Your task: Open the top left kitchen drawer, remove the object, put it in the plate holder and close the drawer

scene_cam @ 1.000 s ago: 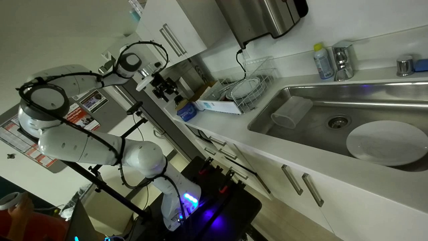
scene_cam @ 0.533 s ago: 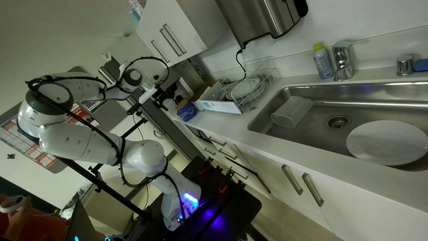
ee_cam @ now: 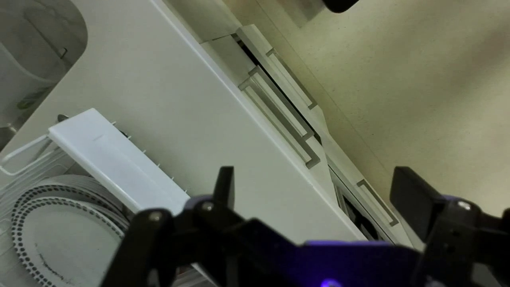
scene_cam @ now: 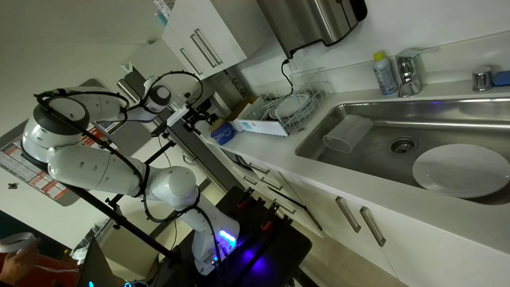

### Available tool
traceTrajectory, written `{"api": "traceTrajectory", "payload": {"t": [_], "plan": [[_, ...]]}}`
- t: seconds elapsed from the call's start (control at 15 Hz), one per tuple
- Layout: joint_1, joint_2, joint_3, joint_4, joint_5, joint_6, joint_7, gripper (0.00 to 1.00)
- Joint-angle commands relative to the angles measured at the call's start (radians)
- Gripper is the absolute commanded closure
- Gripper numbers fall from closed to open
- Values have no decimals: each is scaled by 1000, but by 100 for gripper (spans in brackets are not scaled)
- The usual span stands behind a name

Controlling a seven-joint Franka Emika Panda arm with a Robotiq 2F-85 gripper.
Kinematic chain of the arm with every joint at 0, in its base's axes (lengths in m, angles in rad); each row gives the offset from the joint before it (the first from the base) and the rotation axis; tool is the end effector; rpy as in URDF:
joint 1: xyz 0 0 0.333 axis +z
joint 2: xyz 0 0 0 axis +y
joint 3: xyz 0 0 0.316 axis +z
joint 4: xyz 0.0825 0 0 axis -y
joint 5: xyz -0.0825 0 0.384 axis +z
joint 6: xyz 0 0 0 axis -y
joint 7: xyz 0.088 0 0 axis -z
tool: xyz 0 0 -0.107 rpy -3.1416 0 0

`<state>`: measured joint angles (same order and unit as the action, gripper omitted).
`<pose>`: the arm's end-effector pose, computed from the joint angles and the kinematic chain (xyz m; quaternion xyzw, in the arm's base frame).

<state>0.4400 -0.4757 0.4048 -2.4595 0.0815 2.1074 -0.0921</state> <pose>0.2708 0.3205 0.4612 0.9054 0.4184 0.0627 0.0350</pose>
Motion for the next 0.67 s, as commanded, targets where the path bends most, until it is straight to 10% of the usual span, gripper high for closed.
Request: {"api": "traceTrajectory", "payload": {"t": [0.0, 0.6], "plan": [[25, 9, 31, 7, -48, -38, 16, 0], [38, 137, 272, -102, -363, 214, 156, 0]]}}
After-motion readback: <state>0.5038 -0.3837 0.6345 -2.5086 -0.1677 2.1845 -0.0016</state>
